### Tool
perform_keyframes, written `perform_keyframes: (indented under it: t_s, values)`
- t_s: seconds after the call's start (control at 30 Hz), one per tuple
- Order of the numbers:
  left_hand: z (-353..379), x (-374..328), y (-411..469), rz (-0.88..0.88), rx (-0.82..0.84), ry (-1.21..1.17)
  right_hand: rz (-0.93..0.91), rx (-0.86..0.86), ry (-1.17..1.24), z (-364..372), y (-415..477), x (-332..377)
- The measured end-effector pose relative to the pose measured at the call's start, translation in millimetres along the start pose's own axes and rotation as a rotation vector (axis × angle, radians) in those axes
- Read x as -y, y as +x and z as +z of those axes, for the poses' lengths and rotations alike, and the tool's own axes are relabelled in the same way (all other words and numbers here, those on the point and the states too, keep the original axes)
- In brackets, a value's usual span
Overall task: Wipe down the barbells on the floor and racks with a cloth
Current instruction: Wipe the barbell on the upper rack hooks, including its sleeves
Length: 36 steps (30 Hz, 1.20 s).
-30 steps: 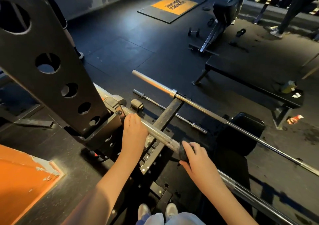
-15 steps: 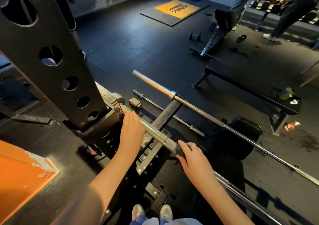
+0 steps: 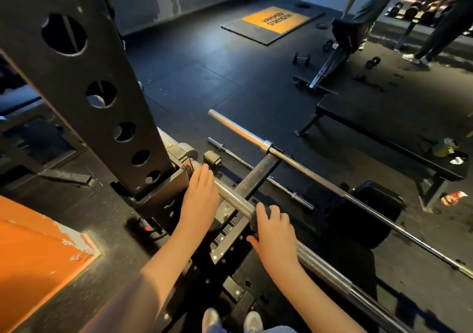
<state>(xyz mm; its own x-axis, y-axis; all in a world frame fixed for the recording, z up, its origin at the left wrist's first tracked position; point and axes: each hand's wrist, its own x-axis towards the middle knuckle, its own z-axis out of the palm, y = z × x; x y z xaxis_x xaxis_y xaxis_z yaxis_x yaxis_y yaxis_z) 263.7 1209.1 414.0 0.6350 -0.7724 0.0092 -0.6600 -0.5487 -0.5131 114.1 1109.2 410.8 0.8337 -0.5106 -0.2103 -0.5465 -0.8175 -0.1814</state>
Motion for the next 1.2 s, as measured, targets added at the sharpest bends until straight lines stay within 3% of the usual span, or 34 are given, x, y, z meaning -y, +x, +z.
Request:
perform_keyframes:
  t_s: [0.1, 0.3, 0.4, 0.5, 0.93, 1.2]
  values:
    - [6.6, 4.2, -4.0, 0.038, -0.002, 0.004, 0.044, -0.070, 0.008, -0.8, 19.7, 13.1]
    - [12.1, 5.2, -8.7, 0.045, -0.033, -0.022, -0.011, 0.056, 0.106, -14.4, 33.0, -1.3]
    - [12.3, 4.3, -8.3, 0.030, -0.054, -0.081, 0.031, 0.252, 0.325, -25.1, 48.5, -14.0]
    - [10.7, 1.6, -5.8, 0.026, -0.041, -0.120, 0.107, 0.490, 0.694, -35.4, 58.9, -23.9]
    - [6.0, 5.5, 9.7, 0.016, 0.047, -0.161, 0.001, 1.003, 1.023, -18.4, 88.8, -53.3]
    - [8.4, 2.8, 17.3, 0.013, 0.010, -0.189, -0.010, 0.720, 0.950, -9.6, 86.9, -44.2]
